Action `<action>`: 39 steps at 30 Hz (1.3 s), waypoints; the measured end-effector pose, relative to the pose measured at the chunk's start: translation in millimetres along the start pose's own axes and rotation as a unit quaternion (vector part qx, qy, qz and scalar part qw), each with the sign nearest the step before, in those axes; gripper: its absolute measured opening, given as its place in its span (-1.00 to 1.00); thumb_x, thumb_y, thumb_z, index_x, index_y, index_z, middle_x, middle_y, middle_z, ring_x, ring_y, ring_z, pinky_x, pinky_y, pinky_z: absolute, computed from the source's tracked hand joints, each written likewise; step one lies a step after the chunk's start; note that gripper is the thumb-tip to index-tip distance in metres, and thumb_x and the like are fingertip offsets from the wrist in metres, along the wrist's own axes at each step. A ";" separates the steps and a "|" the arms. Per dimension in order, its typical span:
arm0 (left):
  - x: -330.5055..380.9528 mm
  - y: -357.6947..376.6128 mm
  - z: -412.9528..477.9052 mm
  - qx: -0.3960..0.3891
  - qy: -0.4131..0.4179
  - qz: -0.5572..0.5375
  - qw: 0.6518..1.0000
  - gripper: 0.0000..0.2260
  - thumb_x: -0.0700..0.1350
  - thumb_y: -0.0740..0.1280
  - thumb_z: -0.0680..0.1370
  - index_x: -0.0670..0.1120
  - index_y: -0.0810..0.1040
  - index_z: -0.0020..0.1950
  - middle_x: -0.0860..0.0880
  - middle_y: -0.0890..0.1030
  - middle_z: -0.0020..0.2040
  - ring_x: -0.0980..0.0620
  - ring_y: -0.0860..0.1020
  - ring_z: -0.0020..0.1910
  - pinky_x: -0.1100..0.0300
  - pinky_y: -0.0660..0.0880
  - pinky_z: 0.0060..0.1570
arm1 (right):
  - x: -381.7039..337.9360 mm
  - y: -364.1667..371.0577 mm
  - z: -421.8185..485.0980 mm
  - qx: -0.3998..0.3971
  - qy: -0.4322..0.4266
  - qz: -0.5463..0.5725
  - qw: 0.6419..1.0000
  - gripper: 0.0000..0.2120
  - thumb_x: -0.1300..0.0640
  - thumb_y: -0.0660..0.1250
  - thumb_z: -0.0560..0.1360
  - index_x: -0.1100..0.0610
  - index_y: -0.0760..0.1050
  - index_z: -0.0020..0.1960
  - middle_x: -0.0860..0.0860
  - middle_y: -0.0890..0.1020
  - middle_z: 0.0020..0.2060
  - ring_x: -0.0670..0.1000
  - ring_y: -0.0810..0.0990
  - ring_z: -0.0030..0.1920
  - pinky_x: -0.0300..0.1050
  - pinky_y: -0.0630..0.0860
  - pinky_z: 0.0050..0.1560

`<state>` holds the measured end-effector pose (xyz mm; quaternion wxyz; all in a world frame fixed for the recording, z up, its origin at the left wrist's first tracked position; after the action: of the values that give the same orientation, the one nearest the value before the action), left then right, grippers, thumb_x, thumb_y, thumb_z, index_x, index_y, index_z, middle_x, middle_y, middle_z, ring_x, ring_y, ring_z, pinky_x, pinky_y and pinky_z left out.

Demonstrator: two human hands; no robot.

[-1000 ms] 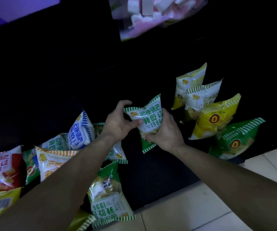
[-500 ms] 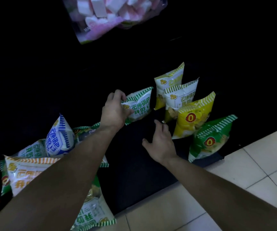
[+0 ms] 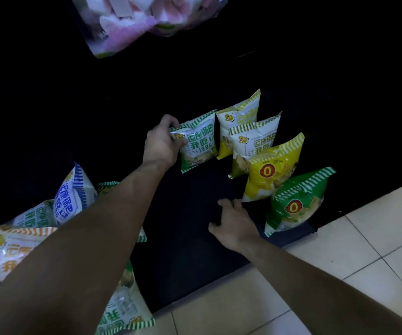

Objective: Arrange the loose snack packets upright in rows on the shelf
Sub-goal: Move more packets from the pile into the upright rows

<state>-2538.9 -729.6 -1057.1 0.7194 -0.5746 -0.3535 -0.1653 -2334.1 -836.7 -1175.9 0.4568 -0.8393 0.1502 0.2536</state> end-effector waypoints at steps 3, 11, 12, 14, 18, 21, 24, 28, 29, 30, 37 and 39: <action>-0.6 -4.6 0.3 -0.001 0.000 0.008 1.000 -0.75 -0.15 0.45 0.53 -0.04 0.40 0.07 -0.02 0.57 0.01 0.07 0.52 -0.21 0.41 0.32 -0.46 | -0.2 -1.2 0.5 -0.001 -0.001 -0.006 1.000 -0.33 -0.04 0.34 0.54 0.07 0.15 0.55 0.12 0.23 0.43 0.18 0.28 0.43 0.04 0.36 0.38; -17.2 -6.8 6.1 -0.024 -0.030 0.011 0.999 -0.74 -0.10 0.45 0.53 0.06 0.47 0.16 -0.08 0.57 0.12 0.01 0.55 -0.04 0.28 0.43 -0.21 | -3.5 -2.3 3.5 -0.004 0.004 -0.010 1.000 -0.34 -0.05 0.33 0.54 0.06 0.16 0.54 0.09 0.25 0.40 0.16 0.30 0.40 0.03 0.38 0.35; -17.3 -5.4 6.0 -0.024 -0.031 0.012 0.999 -0.71 -0.10 0.45 0.53 0.05 0.49 0.21 -0.09 0.57 0.14 0.01 0.54 -0.01 0.26 0.43 -0.14 | -4.8 -1.8 3.8 -0.003 0.004 -0.011 1.000 -0.34 -0.05 0.34 0.54 0.06 0.16 0.54 0.09 0.25 0.41 0.16 0.30 0.40 0.02 0.38 0.35; -15.6 -5.1 5.2 -0.020 -0.029 0.017 0.999 -0.61 -0.09 0.46 0.53 0.02 0.46 0.33 -0.11 0.56 0.20 -0.01 0.53 0.08 0.22 0.43 -0.04 | -8.0 -0.5 3.9 -0.003 0.001 -0.016 1.000 -0.33 -0.05 0.34 0.54 0.06 0.15 0.55 0.09 0.24 0.41 0.15 0.30 0.40 0.02 0.38 0.34; -22.3 -19.2 -3.0 -0.030 -0.066 0.018 0.997 -0.36 0.02 0.49 0.49 -0.04 0.32 0.49 -0.11 0.52 0.33 -0.08 0.51 0.27 0.21 0.43 0.10 | -18.6 -1.3 0.4 -0.008 -0.004 -0.034 0.999 -0.32 -0.06 0.34 0.53 0.05 0.15 0.55 0.08 0.24 0.42 0.14 0.29 0.41 0.03 0.38 0.35; -23.4 -50.8 -25.4 -0.059 -0.051 0.054 0.995 -0.33 0.08 0.47 0.49 -0.08 0.30 0.51 -0.12 0.48 0.40 -0.11 0.49 0.33 0.08 0.47 0.27 | -42.4 -10.8 -6.9 -0.005 -0.010 -0.052 0.999 -0.32 -0.06 0.34 0.53 0.07 0.15 0.55 0.10 0.24 0.41 0.16 0.31 0.39 0.04 0.39 0.34; -28.7 -103.9 -63.1 -0.099 -0.043 0.102 0.989 -0.44 0.04 0.42 0.54 -0.09 0.36 0.48 -0.11 0.50 0.38 -0.08 0.49 0.33 0.15 0.46 0.23 | -86.3 -19.6 -21.2 -0.004 -0.038 -0.068 0.997 -0.32 -0.07 0.33 0.54 0.10 0.15 0.54 0.13 0.25 0.42 0.19 0.31 0.38 0.05 0.38 0.33; -49.0 -197.0 -123.8 -0.098 -0.054 0.165 0.980 -0.57 0.05 0.41 0.54 -0.06 0.49 0.37 -0.08 0.60 0.24 -0.05 0.55 0.22 0.20 0.45 0.11 | -157.5 -13.1 -52.1 -0.025 -0.100 -0.077 0.992 -0.35 -0.10 0.32 0.55 0.10 0.19 0.52 0.12 0.27 0.41 0.19 0.34 0.37 0.11 0.43 0.28; -57.1 -221.1 -139.7 -0.082 -0.070 0.169 0.980 -0.59 0.06 0.41 0.54 -0.05 0.52 0.34 -0.06 0.62 0.20 -0.03 0.57 0.18 0.20 0.45 0.09 | -174.7 -7.5 -61.9 -0.035 -0.119 -0.077 0.989 -0.36 -0.11 0.32 0.55 0.09 0.20 0.52 0.12 0.28 0.40 0.19 0.35 0.36 0.12 0.44 0.27; -65.3 -243.5 -155.6 -0.067 -0.087 0.170 0.979 -0.61 0.06 0.42 0.53 -0.05 0.54 0.31 -0.04 0.63 0.17 -0.03 0.59 0.15 0.19 0.46 0.09 | -191.5 -1.2 -71.6 -0.043 -0.136 -0.079 0.987 -0.37 -0.12 0.32 0.54 0.08 0.22 0.50 0.11 0.30 0.38 0.18 0.38 0.34 0.12 0.45 0.25; -117.6 -321.4 -254.4 -0.070 -0.175 0.215 0.958 -0.52 0.08 0.40 0.53 -0.07 0.46 0.40 -0.12 0.55 0.30 -0.12 0.53 0.25 0.11 0.45 0.18 | -267.1 57.4 -121.2 -0.065 -0.195 -0.081 0.975 -0.28 -0.16 0.36 0.50 0.06 0.17 0.54 0.11 0.27 0.46 0.18 0.34 0.42 0.07 0.43 0.29; -133.4 -327.6 -273.1 -0.066 -0.191 0.198 0.959 -0.46 0.10 0.39 0.53 -0.08 0.40 0.45 -0.14 0.52 0.35 -0.12 0.52 0.27 0.06 0.46 0.24 | -279.4 68.5 -119.2 -0.028 -0.199 -0.098 0.975 -0.22 -0.19 0.41 0.45 0.04 0.17 0.53 0.12 0.25 0.45 0.21 0.28 0.44 0.09 0.42 0.29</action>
<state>-2755.6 -1103.2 -942.3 0.6175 -0.7000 -0.3519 0.0698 -2563.6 -968.2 -1011.8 0.4765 -0.7952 -0.0340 0.3735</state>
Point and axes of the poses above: each hand's wrist, its own z-axis towards the middle knuckle, its own y-axis out of the palm, x = y × z, the point moved 8 cm from there along z, towards the middle knuckle
